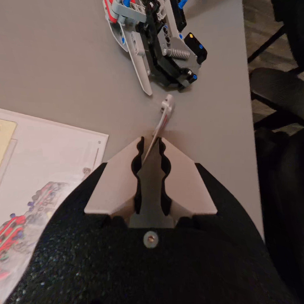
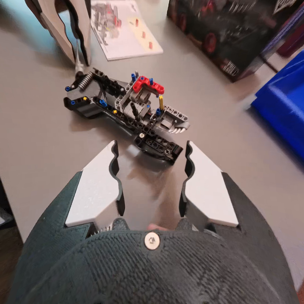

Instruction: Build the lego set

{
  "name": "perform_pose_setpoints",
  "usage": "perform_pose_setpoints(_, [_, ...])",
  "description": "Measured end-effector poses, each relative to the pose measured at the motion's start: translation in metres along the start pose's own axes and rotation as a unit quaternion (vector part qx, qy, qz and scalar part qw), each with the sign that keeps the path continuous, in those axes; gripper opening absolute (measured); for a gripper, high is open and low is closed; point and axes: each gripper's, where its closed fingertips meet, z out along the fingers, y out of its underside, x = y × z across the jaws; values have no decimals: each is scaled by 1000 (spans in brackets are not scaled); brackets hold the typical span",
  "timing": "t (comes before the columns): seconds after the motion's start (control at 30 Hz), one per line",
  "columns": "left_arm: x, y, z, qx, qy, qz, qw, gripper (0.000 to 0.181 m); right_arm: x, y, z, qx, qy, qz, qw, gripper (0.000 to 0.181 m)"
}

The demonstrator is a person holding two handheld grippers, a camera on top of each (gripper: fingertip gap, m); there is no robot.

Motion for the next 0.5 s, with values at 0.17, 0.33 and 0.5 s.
perform_pose_setpoints(0.17, [-19,-2,-14,20,-106,81,991,32,-1,6,12,-22,54,35,998,63])
perform_pose_setpoints(0.33, [-5,-10,-11,21,-89,183,979,36,-32,2,9,-27,76,65,995,65])
perform_pose_setpoints(0.5, [-1,-9,1,-35,-37,263,963,44,-52,8,2,-42,93,51,994,56])
